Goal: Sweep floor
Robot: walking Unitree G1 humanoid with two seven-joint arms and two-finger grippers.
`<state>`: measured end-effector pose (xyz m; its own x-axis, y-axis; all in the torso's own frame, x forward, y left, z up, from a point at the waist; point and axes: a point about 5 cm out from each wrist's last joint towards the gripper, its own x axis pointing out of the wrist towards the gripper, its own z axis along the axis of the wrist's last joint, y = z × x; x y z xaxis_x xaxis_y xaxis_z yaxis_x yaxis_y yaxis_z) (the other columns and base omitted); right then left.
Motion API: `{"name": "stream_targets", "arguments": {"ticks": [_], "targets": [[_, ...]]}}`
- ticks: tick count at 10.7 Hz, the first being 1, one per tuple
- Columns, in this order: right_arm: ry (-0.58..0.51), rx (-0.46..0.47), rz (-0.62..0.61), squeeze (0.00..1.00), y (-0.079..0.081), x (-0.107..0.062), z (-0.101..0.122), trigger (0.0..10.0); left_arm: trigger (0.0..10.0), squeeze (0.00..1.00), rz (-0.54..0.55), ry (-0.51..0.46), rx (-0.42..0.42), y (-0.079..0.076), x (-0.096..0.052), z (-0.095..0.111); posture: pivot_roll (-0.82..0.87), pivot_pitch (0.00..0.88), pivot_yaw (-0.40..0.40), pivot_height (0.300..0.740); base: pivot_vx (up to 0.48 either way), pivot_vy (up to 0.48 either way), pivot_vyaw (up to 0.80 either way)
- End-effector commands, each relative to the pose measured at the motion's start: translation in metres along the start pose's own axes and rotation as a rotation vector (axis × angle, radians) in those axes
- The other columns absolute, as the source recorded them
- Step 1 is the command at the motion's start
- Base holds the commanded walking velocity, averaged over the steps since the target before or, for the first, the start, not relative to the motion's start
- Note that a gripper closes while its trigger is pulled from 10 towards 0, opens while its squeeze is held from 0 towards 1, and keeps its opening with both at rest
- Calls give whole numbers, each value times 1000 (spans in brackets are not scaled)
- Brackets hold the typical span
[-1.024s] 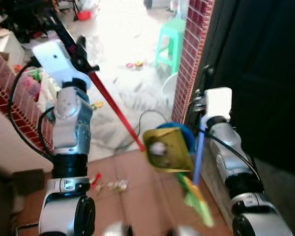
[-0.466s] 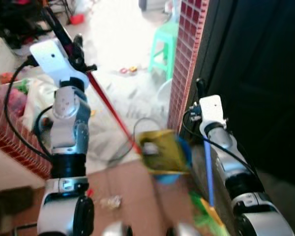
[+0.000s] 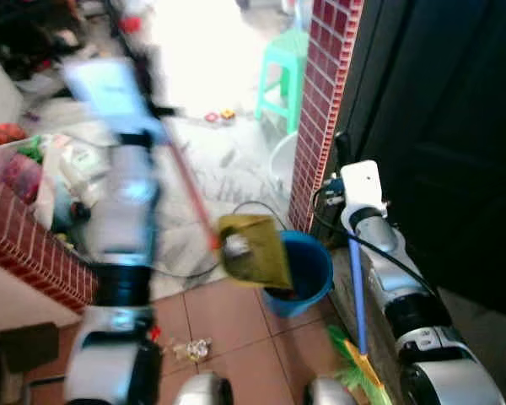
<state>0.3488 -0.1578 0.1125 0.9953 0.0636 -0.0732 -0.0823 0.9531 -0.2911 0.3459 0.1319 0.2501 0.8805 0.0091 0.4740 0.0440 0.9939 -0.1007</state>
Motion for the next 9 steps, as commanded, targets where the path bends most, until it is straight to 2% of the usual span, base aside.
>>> {"name": "stream_targets", "arguments": {"ticks": [1, 4, 6, 7, 8, 9], "targets": [[-38, -4, 20, 0, 5, 2, 10, 10000, 10000, 0, -6, -57, 15, 0, 1, 9, -99, 20, 69, 740, 0, 0, 0], [-46, 2, 15, 0, 5, 2, 10, 10000, 10000, 0, -195, -60, 52, -34, -10, 1, -99, 28, 74, 740, 0, 0, 0], [-52, 6, 16, 0, 6, 2, 11, 10000, 10000, 0, -344, -93, 119, -55, -20, 1, -97, 30, 75, 740, 0, 0, 0], [-56, 9, 16, 0, 6, 2, 12, 10000, 10000, 0, -451, -124, 151, -68, -26, 2, -93, 31, 76, 740, 0, 0, 0], [-59, 11, 15, 0, 6, 2, 12, 10000, 10000, 0, -543, -136, 149, -79, -31, 3, -93, 32, 76, 740, 0, 0, 0], [-63, 13, 16, 0, 6, 2, 12, 10000, 10000, 0, -684, -149, 162, -93, -38, 4, -92, 35, 76, 740, 0, 0, 0]]}}
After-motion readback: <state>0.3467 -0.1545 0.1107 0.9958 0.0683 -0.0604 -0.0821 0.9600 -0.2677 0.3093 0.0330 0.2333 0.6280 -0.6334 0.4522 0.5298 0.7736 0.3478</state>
